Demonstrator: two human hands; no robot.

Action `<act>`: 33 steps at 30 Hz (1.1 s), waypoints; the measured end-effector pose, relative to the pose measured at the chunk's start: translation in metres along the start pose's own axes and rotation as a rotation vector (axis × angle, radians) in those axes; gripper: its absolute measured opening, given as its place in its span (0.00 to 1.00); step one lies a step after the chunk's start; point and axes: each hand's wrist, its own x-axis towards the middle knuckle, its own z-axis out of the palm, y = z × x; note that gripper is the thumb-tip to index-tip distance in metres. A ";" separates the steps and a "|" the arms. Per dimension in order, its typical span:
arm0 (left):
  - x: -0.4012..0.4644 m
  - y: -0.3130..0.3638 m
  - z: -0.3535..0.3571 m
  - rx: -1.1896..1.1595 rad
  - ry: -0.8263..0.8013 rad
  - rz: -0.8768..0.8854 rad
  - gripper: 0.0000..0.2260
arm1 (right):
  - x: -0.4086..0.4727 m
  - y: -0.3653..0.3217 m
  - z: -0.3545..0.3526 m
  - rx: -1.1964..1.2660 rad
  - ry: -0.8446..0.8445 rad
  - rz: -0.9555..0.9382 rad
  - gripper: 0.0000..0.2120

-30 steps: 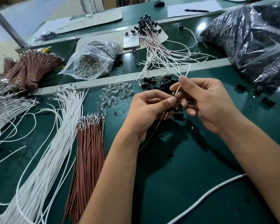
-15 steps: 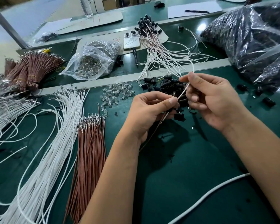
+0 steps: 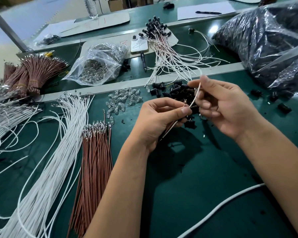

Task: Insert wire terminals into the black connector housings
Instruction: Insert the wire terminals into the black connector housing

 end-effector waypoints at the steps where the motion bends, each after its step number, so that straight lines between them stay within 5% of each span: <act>1: 0.000 0.000 0.000 0.000 0.003 -0.001 0.04 | 0.001 0.000 -0.001 0.025 0.019 -0.017 0.10; 9: -0.001 0.004 -0.002 -0.088 0.007 -0.006 0.04 | -0.005 0.003 0.004 -0.243 -0.115 -0.020 0.10; 15: -0.003 0.004 0.000 -0.044 -0.077 -0.030 0.05 | 0.000 -0.002 0.000 0.021 -0.055 0.028 0.13; 22: -0.003 0.006 0.000 -0.071 -0.045 -0.074 0.06 | -0.005 0.002 0.006 -0.236 -0.148 0.023 0.13; 27: -0.005 0.009 0.001 -0.038 -0.058 -0.107 0.03 | -0.001 -0.003 0.002 -0.052 -0.047 -0.035 0.14; 33: -0.007 0.011 0.004 -0.023 -0.071 -0.089 0.05 | -0.007 0.003 0.009 -0.286 -0.104 -0.036 0.10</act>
